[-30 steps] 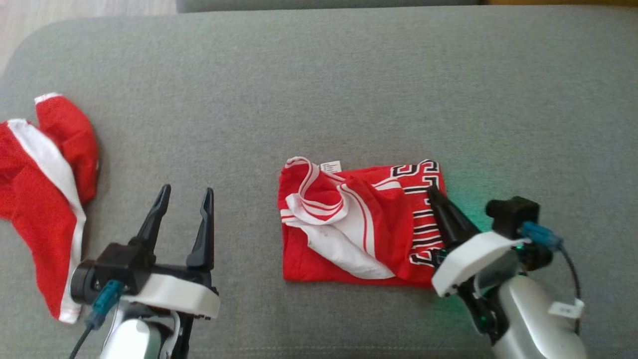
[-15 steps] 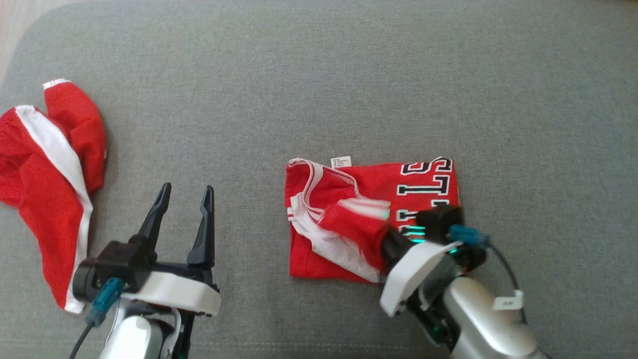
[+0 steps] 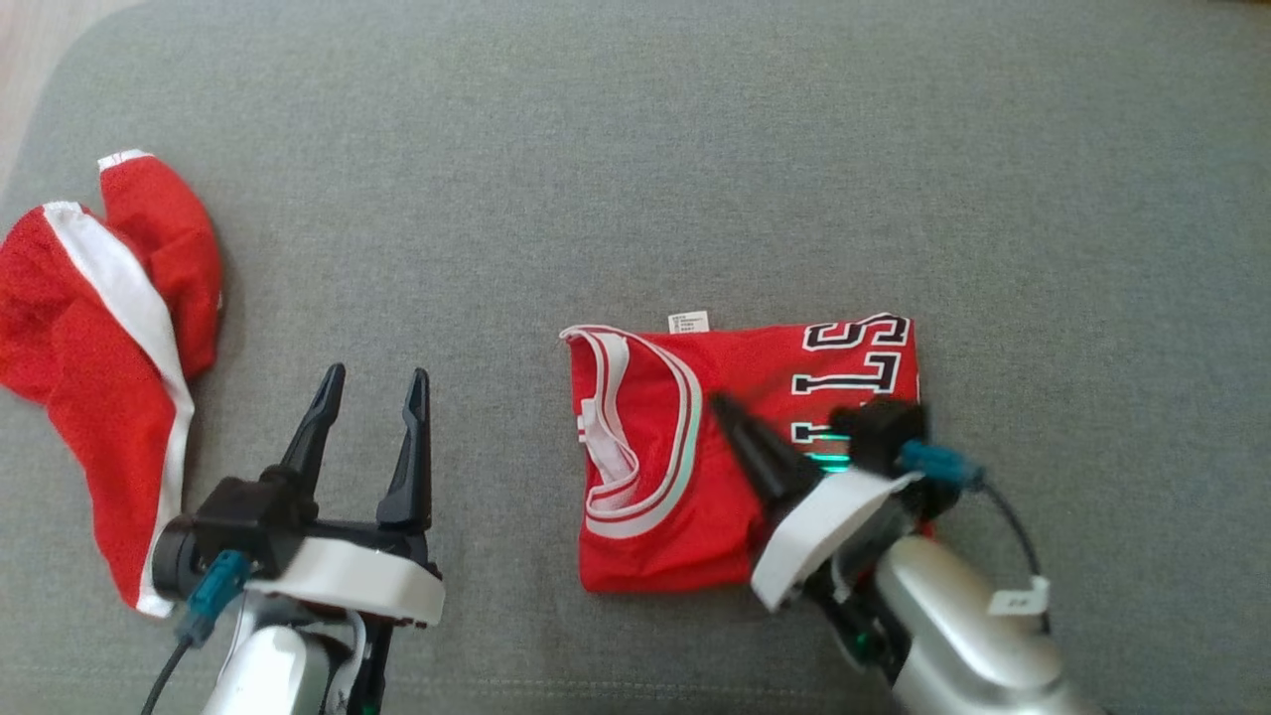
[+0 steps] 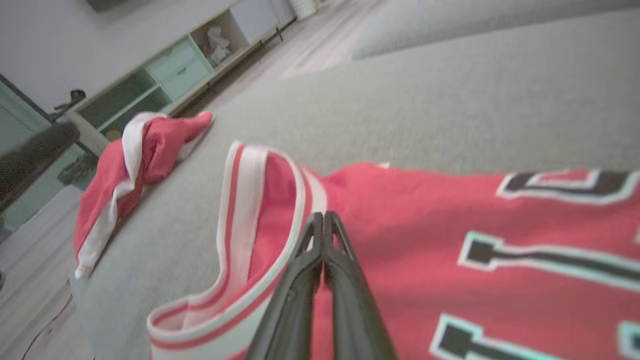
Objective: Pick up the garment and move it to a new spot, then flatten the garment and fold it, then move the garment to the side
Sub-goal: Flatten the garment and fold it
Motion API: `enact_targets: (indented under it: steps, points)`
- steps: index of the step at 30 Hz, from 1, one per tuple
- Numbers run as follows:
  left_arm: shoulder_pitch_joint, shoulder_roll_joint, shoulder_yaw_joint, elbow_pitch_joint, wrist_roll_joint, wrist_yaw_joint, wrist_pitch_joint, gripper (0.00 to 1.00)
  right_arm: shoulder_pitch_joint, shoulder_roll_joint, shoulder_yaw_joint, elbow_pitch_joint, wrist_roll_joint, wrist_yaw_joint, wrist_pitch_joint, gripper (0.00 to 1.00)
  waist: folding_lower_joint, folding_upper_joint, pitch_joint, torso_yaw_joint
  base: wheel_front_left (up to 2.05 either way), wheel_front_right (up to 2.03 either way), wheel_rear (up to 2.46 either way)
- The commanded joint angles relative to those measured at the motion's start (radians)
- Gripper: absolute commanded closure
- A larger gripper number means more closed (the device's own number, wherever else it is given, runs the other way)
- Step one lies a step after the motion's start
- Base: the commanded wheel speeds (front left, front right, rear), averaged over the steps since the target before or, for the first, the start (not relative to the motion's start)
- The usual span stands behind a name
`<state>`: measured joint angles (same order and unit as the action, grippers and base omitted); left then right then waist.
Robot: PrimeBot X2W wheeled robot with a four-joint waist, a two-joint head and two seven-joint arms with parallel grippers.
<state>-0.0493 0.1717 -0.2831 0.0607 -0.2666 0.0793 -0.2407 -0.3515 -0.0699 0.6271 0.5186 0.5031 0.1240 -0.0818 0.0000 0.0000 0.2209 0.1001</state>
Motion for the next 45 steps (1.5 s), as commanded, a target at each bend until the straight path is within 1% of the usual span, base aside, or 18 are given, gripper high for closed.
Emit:
enact_targets:
  steps: [1,2,3,4,7,10,15,17,20,26,32,38,45]
  points:
    - [-0.04,0.008,0.03,-0.03,0.0,0.005,-0.012,0.0,-0.028,0.02,-0.008,-0.039,0.003,0.007,-0.029,1.0,0.0,0.0,-0.004,-0.001,0.0,0.0,0.0]
    - [-0.039,0.009,0.031,-0.031,0.001,0.007,-0.012,0.0,-0.029,0.02,-0.028,-0.049,-0.003,0.007,-0.044,1.0,0.0,0.0,-0.008,-0.003,0.0,0.0,0.0]
    - [-0.038,0.011,0.033,-0.032,0.002,0.009,-0.013,0.0,-0.028,0.02,-0.052,-0.065,-0.006,0.007,-0.062,0.64,0.0,0.0,-0.013,-0.006,0.0,0.0,0.0]
    - [-0.036,0.013,0.035,-0.034,0.004,0.011,-0.013,0.0,-0.025,0.017,-0.078,-0.084,-0.013,0.007,-0.077,0.0,0.0,0.0,-0.02,-0.01,0.0,0.0,0.0]
    - [-0.027,0.019,0.04,-0.038,0.005,0.018,-0.014,0.0,-0.006,-0.004,-0.173,-0.163,-0.056,0.007,-0.112,0.0,0.0,0.0,-0.039,-0.025,0.0,0.0,0.0]
    - [-0.014,0.028,0.043,-0.049,0.01,0.027,-0.013,0.0,0.038,-0.029,-0.287,-0.256,-0.113,0.007,-0.113,0.0,0.0,0.0,-0.06,-0.042,0.0,0.0,0.0]
    - [0.006,0.046,0.048,-0.065,0.018,0.04,-0.003,0.0,0.141,-0.045,-0.461,-0.412,-0.21,0.007,-0.05,0.0,0.0,0.0,-0.095,-0.071,0.0,0.0,0.0]
    - [0.018,0.051,0.05,-0.068,0.02,0.047,0.002,0.0,0.184,-0.042,-0.509,-0.462,-0.232,0.007,-0.016,0.0,0.0,0.0,-0.108,-0.081,0.0,0.0,0.0]
    - [0.038,0.057,0.048,-0.074,0.022,0.053,0.009,0.0,0.243,-0.042,-0.557,-0.527,-0.261,0.007,0.024,0.0,0.0,0.0,-0.129,-0.092,0.0,0.0,0.0]
    - [0.08,0.074,0.044,-0.08,0.025,0.06,0.02,0.0,0.35,-0.031,-0.59,-0.615,-0.28,0.007,0.083,0.0,0.0,0.0,-0.173,-0.096,0.0,0.0,0.0]
    - [0.128,0.085,0.039,-0.094,0.022,0.068,0.03,0.0,0.426,-0.017,-0.603,-0.668,-0.291,0.007,0.122,0.0,0.0,0.0,-0.212,-0.094,0.0,0.0,0.0]
    - [0.16,0.086,0.044,-0.112,0.011,0.079,0.027,0.0,0.46,-0.008,-0.596,-0.703,-0.299,0.007,0.147,0.0,0.0,0.0,-0.23,-0.095,0.0,0.0,0.0]
    - [0.172,0.087,0.048,-0.115,0.004,0.086,0.023,0.0,0.478,-0.001,-0.596,-0.715,-0.303,0.007,0.163,0.0,0.0,0.0,-0.24,-0.093,0.0,0.0,0.0]
